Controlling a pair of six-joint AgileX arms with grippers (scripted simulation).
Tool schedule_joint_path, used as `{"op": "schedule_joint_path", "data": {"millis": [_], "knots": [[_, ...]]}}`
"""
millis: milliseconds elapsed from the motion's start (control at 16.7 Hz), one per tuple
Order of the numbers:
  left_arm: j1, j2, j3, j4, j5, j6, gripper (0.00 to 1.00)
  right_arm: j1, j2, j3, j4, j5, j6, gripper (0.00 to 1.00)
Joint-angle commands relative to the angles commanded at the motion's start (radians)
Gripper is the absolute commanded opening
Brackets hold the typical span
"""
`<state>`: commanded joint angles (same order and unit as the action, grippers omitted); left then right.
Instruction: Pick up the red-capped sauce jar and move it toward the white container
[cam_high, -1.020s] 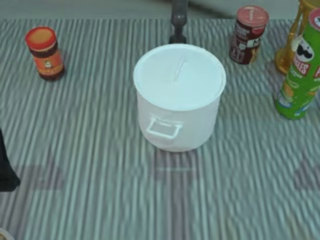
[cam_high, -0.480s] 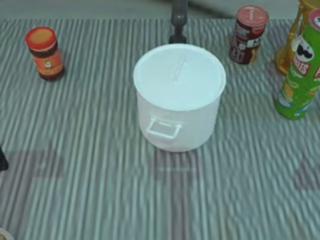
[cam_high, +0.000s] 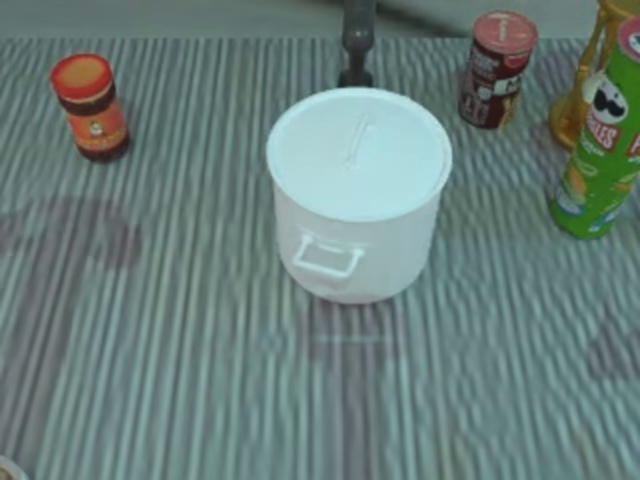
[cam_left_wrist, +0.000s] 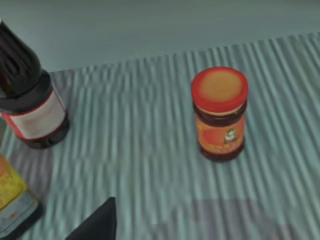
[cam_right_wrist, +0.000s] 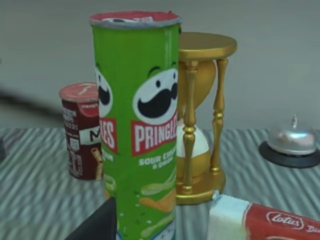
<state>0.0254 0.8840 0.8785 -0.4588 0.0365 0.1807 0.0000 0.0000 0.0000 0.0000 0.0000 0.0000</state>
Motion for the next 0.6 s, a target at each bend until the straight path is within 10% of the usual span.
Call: {"op": "schedule_joint_path", "data": {"millis": [600], "knots": [[0.0,0.997,0.969,-0.511,0.072,0.204,1.0,0.0,0.0,0.0,0.0,0.0,0.0,1.0]]}}
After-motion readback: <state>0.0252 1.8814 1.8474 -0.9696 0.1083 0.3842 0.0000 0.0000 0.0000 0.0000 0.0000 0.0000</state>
